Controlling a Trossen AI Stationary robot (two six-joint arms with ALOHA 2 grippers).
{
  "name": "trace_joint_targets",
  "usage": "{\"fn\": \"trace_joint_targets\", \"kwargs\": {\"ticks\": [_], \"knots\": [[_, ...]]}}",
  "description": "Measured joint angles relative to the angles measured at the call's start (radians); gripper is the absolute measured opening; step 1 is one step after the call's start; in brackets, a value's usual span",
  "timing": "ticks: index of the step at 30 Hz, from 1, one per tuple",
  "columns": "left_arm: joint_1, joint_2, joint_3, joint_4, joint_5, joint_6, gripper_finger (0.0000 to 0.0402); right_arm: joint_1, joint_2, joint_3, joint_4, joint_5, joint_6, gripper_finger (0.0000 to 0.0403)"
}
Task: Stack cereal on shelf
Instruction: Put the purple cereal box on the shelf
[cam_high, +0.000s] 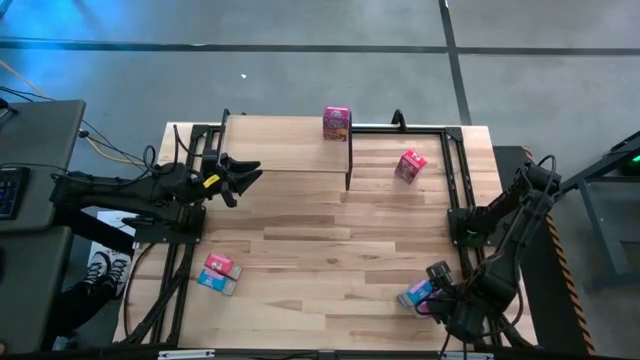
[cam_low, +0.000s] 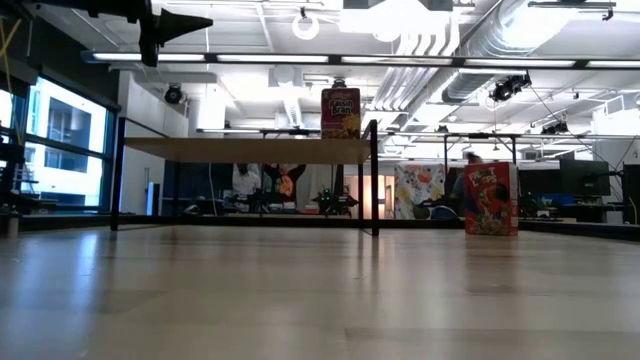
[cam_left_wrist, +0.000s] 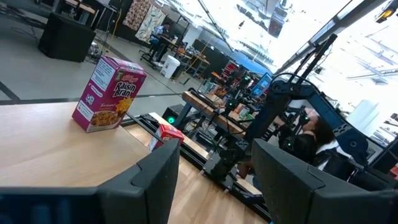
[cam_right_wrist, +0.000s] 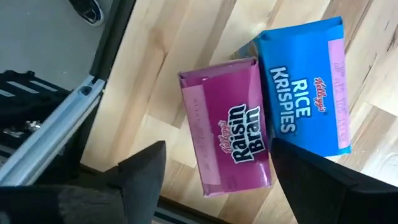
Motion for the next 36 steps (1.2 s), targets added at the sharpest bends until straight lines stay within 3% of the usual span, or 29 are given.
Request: {"fn": "trace_joint_targets", "kwargs": {"ticks": [16, 36], "knots": [[0.000, 0.000, 0.000, -0.001, 0.000, 0.000, 0.0195, 0.006, 0.016, -0.024, 0.066, -0.013, -0.064, 0.0282], [0.000, 0.000, 0.000, -0.008, 0.000, 0.000, 0.0195, 0.000, 0.079, -0.045, 0.122, 0.035, -0.022, 0.0274]]}}
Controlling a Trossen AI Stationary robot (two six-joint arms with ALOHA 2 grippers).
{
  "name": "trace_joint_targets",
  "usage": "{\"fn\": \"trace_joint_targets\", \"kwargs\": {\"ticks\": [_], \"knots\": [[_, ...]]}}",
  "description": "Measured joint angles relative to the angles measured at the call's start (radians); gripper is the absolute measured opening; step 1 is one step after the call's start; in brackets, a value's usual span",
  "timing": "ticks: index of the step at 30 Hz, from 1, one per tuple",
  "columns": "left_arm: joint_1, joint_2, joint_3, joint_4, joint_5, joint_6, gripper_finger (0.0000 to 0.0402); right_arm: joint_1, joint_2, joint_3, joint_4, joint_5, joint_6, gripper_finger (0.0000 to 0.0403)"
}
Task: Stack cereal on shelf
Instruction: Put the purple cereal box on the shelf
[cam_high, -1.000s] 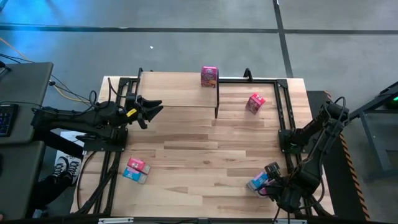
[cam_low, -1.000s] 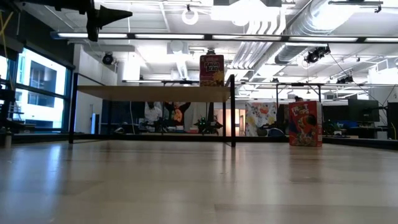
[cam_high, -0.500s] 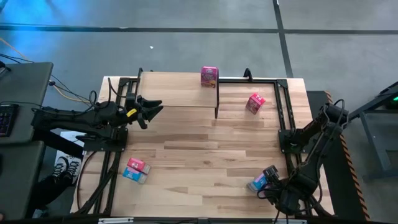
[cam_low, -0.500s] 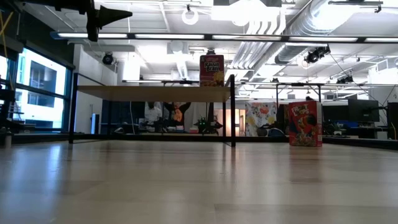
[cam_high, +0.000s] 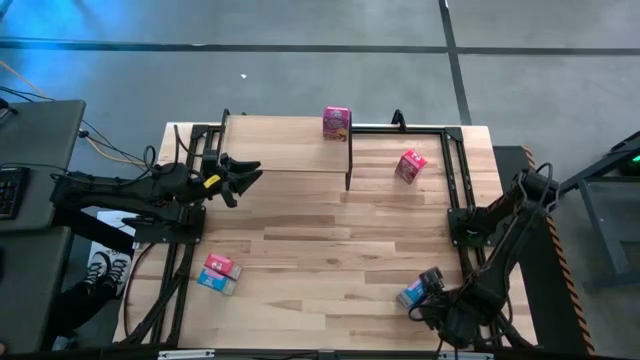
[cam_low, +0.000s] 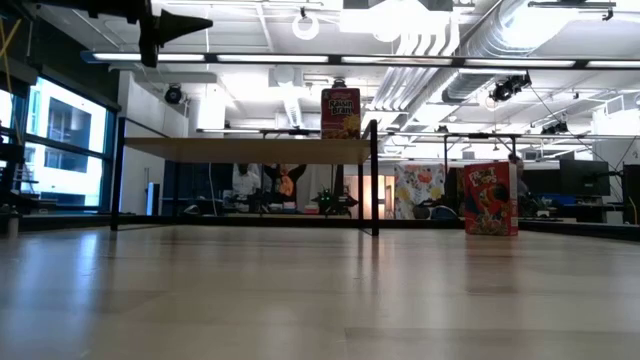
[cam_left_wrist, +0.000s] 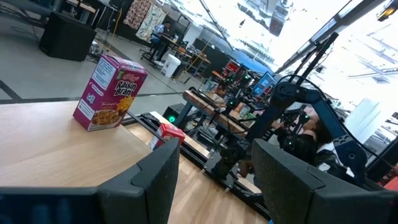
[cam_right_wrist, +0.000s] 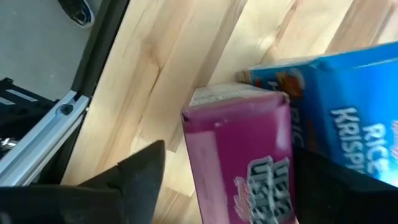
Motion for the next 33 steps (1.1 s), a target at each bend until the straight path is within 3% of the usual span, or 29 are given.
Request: {"fn": "trace_joint_targets", "kwargs": {"ticks": [7, 14, 20, 29, 33], "knots": [[0.000, 0.000, 0.000, -0.025, 0.000, 0.000, 0.0195, 0.000, 0.021, 0.000, 0.012, -0.010, 0.018, 0.0239], [0.000, 0.000, 0.000, -0.024, 0.000, 0.000, 0.0195, 0.000, 0.019, 0.000, 0.010, -0.030, 0.025, 0.0172], [0.000, 0.000, 0.000, -0.024, 0.000, 0.000, 0.0195, 0.002, 0.011, 0.023, 0.008, -0.149, 0.077, 0.0114], [0.000, 0.000, 0.000, -0.023, 0.000, 0.000, 0.0195, -0.012, -0.191, 0.135, 0.010, -0.226, 0.241, 0.0099], [0.000, 0.000, 0.000, -0.022, 0.000, 0.000, 0.0195, -0.096, -0.305, 0.244, 0.012, -0.135, 0.301, 0.0105]]}}
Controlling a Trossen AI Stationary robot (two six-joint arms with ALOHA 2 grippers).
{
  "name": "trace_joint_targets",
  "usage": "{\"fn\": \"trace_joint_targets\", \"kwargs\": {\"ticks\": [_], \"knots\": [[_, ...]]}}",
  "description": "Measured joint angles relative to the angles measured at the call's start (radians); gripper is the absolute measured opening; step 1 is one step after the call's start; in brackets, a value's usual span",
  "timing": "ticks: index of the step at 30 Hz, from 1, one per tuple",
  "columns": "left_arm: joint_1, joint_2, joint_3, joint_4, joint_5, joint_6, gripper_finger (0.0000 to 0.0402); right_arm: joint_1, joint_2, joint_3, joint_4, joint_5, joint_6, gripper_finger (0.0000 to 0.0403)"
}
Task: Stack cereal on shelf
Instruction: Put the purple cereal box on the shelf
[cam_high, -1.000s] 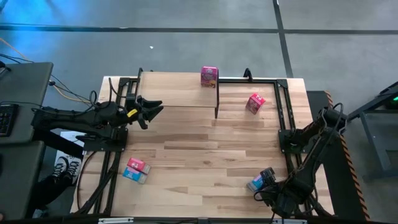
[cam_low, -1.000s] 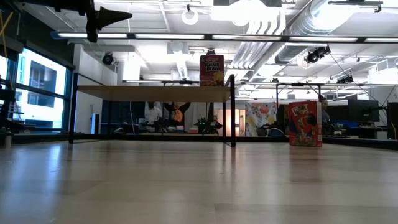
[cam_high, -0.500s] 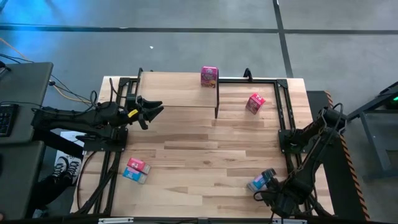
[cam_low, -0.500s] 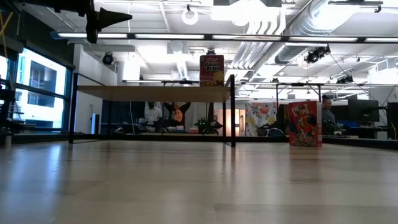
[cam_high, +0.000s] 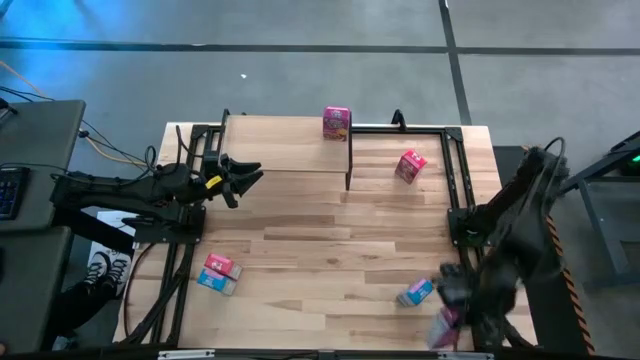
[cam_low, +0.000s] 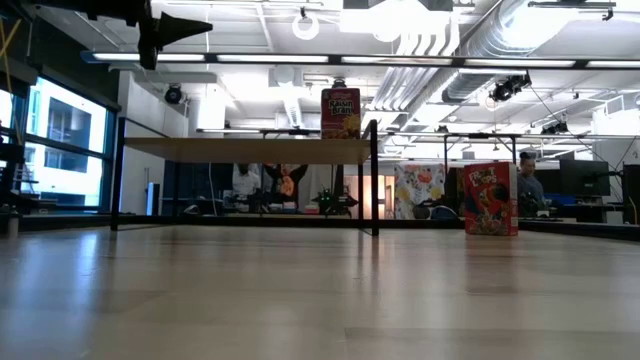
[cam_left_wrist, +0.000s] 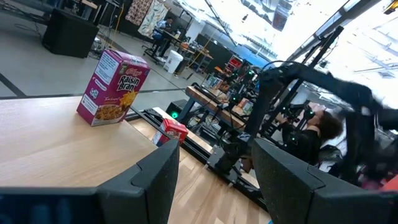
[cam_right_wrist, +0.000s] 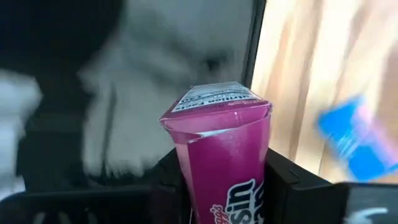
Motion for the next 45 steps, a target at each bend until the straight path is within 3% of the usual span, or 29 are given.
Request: {"fn": "trace_joint_targets", "kwargs": {"ticks": [6, 8, 14, 22, 33, 40, 45], "knots": [[0.000, 0.000, 0.000, 0.000, 0.000, 0.000, 0.0195, -0.230, -0.045, 0.232, -0.034, 0.359, -0.205, 0.0106], [0.000, 0.000, 0.000, 0.003, 0.000, 0.000, 0.0195, -0.341, -0.013, 0.301, -0.077, 0.419, -0.332, 0.0106], [0.000, 0.000, 0.000, 0.099, 0.000, 0.000, 0.0195, -0.695, 0.164, 0.494, -0.111, 0.426, -0.636, 0.0106], [0.000, 0.000, 0.000, 0.128, 0.000, 0.000, 0.0195, -1.019, 0.448, 0.749, -0.235, 0.343, -0.792, 0.0106], [0.000, 0.000, 0.000, 0.136, 0.023, 0.000, 0.0195, -1.156, 0.678, 0.808, -0.364, 0.315, -0.943, 0.0106], [0.000, 0.000, 0.000, 0.135, 0.023, 0.000, 0.0195, -1.181, 0.714, 0.809, -0.376, 0.313, -0.991, 0.0106], [0.000, 0.000, 0.000, 0.135, 0.023, 0.000, 0.0195, -1.203, 0.717, 0.809, -0.382, 0.243, -1.017, 0.0106]]}}
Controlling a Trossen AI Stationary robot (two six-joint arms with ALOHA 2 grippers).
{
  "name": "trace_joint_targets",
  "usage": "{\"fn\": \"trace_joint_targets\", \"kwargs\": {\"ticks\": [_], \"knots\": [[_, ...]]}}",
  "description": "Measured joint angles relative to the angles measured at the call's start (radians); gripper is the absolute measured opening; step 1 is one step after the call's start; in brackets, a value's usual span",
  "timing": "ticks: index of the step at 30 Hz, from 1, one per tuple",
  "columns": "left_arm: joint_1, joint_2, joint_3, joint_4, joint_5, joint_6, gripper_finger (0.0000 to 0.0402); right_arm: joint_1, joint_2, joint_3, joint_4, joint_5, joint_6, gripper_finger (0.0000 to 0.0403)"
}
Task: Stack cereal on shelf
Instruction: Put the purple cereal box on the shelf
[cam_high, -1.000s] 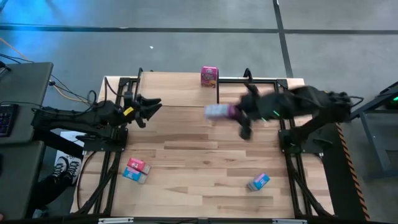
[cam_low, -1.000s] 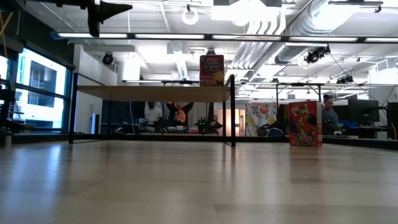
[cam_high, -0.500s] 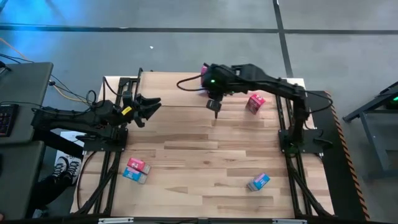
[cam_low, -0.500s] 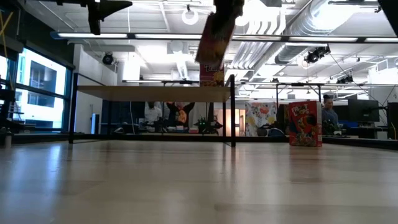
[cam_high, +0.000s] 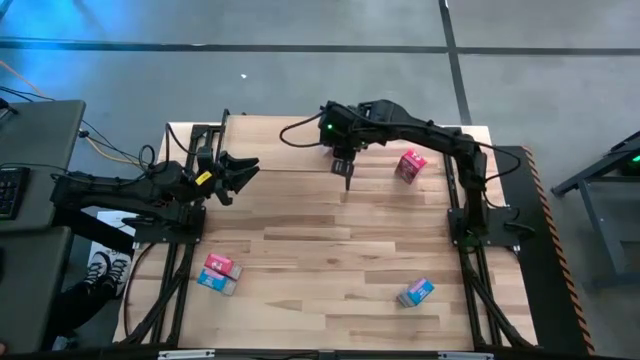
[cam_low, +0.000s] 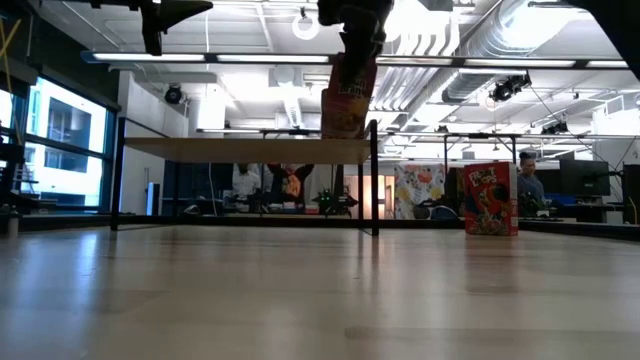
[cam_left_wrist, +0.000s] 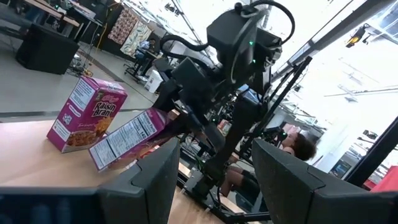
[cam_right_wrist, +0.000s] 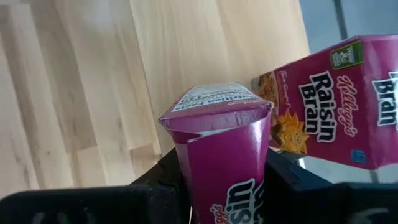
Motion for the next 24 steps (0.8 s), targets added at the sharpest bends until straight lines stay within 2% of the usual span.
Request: {"fn": "trace_joint_targets", "kwargs": {"ticks": [5, 15, 24], "knots": [[0.000, 0.000, 0.000, -0.001, -0.014, 0.000, 0.0195, -0.010, 0.000, 0.000, 0.000, -0.011, -0.043, 0.0124], [0.000, 0.000, 0.000, -0.001, -0.016, 0.000, 0.0195, -0.024, 0.000, 0.000, 0.023, 0.004, -0.080, 0.0226], [0.000, 0.000, 0.000, -0.002, -0.016, 0.000, 0.0195, -0.037, 0.000, 0.000, 0.045, 0.049, -0.140, 0.0236]]}}
